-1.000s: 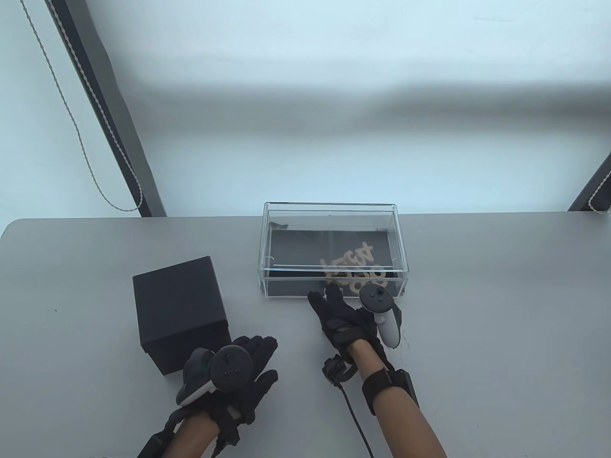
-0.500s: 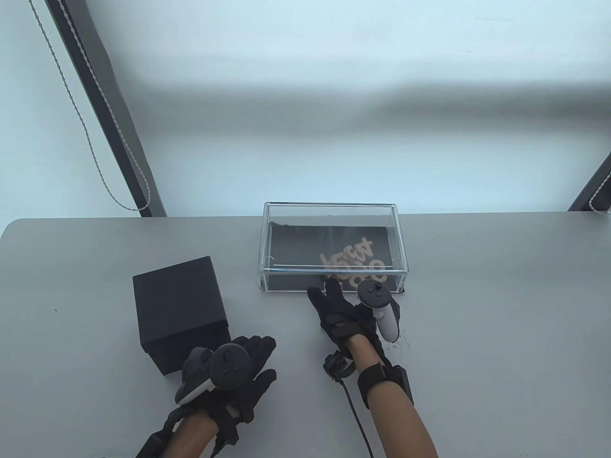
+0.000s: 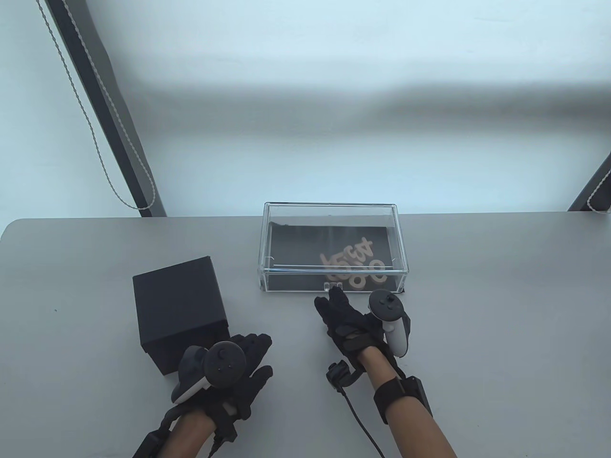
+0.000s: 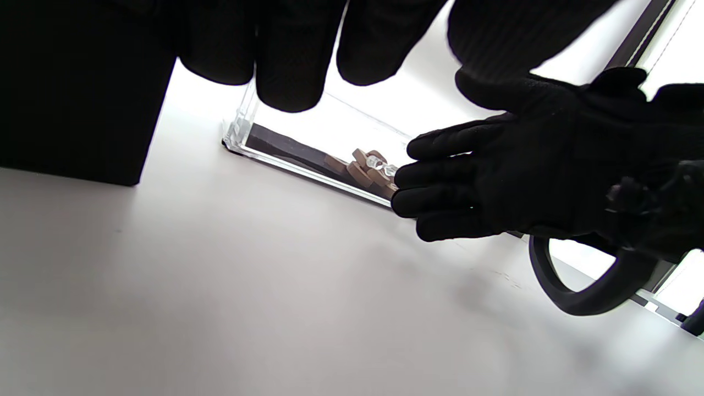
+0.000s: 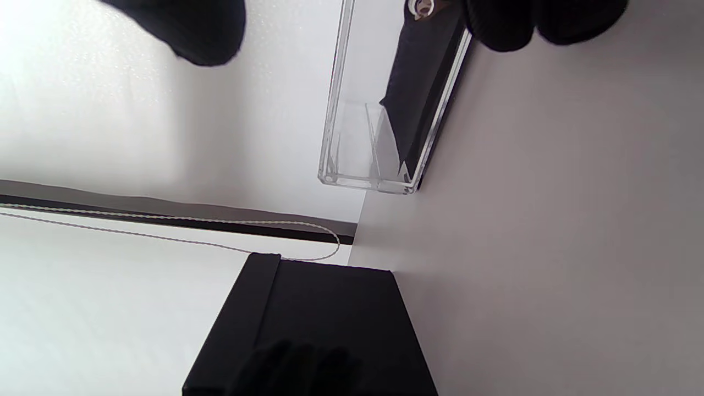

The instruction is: Pour number blocks into a drawer

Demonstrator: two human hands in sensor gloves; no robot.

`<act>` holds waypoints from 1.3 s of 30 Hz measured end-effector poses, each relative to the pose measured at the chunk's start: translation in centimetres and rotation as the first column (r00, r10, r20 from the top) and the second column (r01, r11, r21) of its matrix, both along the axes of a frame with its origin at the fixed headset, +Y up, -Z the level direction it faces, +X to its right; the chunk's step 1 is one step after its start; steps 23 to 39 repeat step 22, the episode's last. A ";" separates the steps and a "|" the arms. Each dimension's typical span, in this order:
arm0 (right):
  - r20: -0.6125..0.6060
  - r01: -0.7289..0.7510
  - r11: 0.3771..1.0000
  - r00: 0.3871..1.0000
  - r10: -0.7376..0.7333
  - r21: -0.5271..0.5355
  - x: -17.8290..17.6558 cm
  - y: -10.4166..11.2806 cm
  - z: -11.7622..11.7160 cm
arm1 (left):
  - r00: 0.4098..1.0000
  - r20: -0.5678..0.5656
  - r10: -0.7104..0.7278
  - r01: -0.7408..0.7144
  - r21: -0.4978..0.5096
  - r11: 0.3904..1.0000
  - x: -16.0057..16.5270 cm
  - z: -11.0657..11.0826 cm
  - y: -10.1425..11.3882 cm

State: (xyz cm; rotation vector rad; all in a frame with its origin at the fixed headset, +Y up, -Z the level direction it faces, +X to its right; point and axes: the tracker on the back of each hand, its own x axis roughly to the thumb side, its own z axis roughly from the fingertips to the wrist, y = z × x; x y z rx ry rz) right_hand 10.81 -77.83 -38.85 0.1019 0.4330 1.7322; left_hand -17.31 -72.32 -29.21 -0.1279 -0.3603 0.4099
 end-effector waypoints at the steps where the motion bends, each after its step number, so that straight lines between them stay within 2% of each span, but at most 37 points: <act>1: -0.004 0.001 1.000 1.000 -0.001 0.003 0.2 0.1 0.3 | 1.000 -0.001 0.002 -0.002 0.002 1.000 0.0 0.0 0.0; 13: -0.110 -0.100 0.989 0.988 0.112 0.111 2.0 2.0 5.3 | 1.000 -0.013 0.007 -0.007 0.007 1.000 -0.3 -0.1 -0.3; 22: -0.133 -0.132 0.978 0.979 0.154 0.164 4.3 2.4 8.0 | 1.000 -0.022 0.009 -0.008 0.008 1.000 -0.4 -0.2 -0.3; 39: -0.133 -0.132 0.978 0.979 0.154 0.164 4.3 2.4 8.0 | 1.000 -0.022 0.009 -0.008 0.008 1.000 -0.4 -0.2 -0.3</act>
